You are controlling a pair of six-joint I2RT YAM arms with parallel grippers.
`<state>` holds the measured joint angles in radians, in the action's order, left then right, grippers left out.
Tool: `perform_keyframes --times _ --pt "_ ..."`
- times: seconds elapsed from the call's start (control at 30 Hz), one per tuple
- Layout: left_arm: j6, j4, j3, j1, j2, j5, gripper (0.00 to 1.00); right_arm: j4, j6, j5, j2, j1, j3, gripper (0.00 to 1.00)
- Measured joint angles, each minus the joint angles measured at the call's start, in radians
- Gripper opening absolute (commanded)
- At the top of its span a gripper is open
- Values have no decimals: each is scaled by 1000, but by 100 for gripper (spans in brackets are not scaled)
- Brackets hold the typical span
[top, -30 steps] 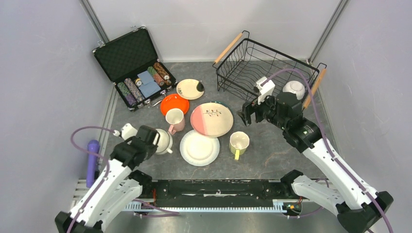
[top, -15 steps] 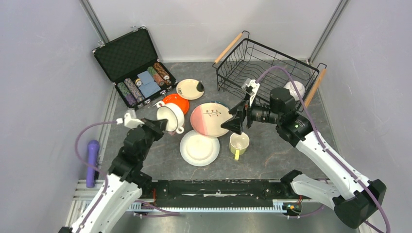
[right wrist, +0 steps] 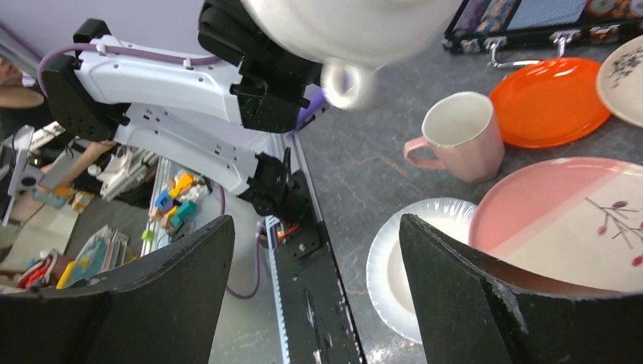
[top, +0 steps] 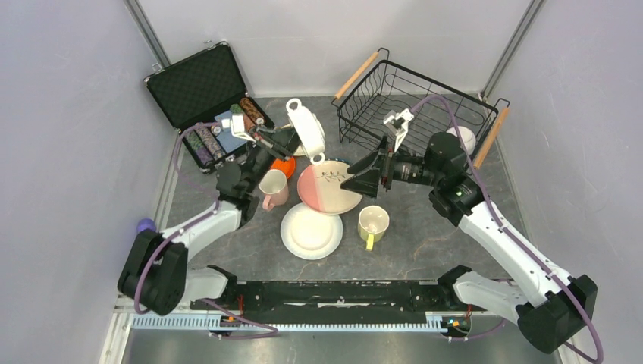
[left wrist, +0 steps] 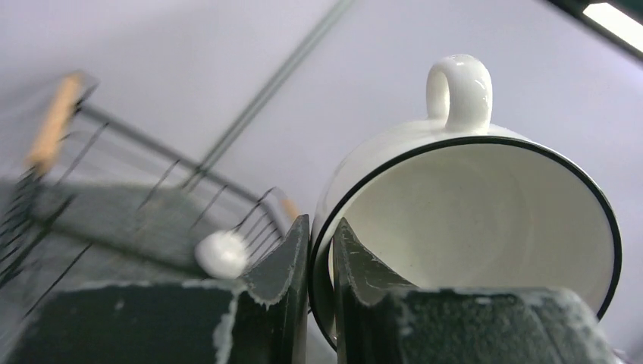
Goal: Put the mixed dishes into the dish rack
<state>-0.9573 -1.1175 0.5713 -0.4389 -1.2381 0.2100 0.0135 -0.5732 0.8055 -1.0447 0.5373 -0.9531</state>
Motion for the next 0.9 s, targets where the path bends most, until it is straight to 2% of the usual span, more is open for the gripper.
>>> perform_keyframes --times 0.1,0.27,0.47,0.7,0.9 --pt "-57 -145 98 0 -65 74 2 128 -104 11 14 -40 43 84" --pt "-92 -297 149 -1 -65 148 2 301 -242 29 14 -61 99 81" --pt "-108 -344 156 -2 -76 190 2 412 -306 32 -6 -32 100 80" --pt "-109 -349 172 -13 -116 193 2 441 -320 8 -56 36 79 75" --pt "-108 -349 172 -27 -128 193 2 454 -317 -56 -116 116 42 64"
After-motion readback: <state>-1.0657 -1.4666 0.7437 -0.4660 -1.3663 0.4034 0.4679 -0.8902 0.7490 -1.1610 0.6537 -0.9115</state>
